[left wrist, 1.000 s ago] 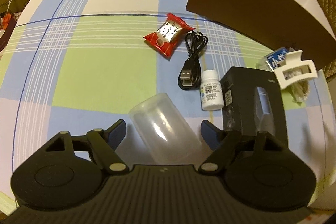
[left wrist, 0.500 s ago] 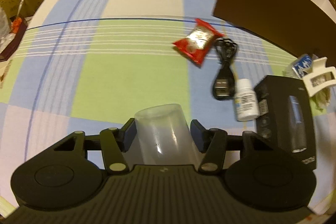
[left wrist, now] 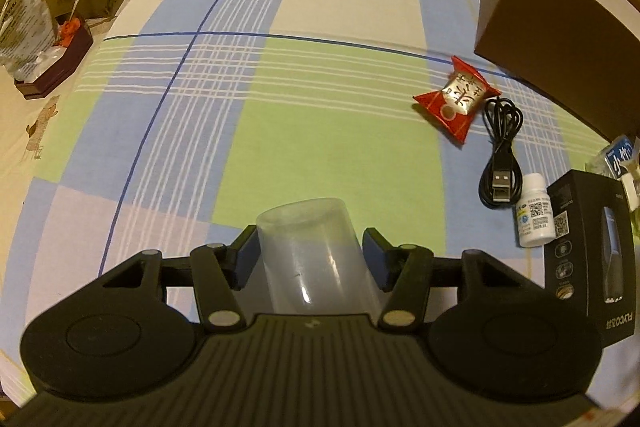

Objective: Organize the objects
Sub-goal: 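Grasp clear plastic cup with left tool while right tool grasps white clip, then carry cup with left tool while right tool carries clip into box, then open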

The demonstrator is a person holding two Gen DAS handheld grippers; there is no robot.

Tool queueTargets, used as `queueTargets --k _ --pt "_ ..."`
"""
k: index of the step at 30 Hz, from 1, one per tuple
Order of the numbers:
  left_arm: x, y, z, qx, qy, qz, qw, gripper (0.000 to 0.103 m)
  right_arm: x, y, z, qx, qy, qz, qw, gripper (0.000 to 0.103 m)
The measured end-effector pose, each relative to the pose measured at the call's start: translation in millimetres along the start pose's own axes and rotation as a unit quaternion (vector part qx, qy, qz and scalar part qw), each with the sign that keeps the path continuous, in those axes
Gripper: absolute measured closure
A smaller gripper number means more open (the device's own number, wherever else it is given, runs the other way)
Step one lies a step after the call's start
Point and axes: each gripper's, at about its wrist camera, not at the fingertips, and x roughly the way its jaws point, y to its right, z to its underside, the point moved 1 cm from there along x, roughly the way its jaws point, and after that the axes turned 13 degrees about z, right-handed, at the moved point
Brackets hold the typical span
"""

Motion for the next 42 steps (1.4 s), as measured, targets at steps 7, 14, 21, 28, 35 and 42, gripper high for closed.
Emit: queueTargets --k 7,14,21,28,35,42 --pt "3 0 2 0.012 -0.002 0.001 0.9999 0.051 8 -5 8 -0.015 0.007 0.02 1.0 0.072" --pt "5 3 0 0.018 -0.003 -0.003 0.9998 0.052 -7 16 10 0.03 0.018 0.026 0.999 0.072" --pt "5 12 1 0.03 -0.004 -0.002 0.9995 0.054 -27 39 15 0.076 0.013 0.031 0.997 0.073" --pt "-1 24 6 0.043 -0.004 0.014 0.999 0.054 -44 54 24 0.093 0.014 0.043 0.995 0.072" --pt "-12 35 -2 0.057 0.017 0.024 0.9979 0.055 -59 63 29 0.106 0.022 0.05 0.993 0.072" --pt "-24 44 -7 0.065 0.033 0.037 0.9966 0.055 -68 70 31 0.116 0.03 0.054 0.991 0.072"
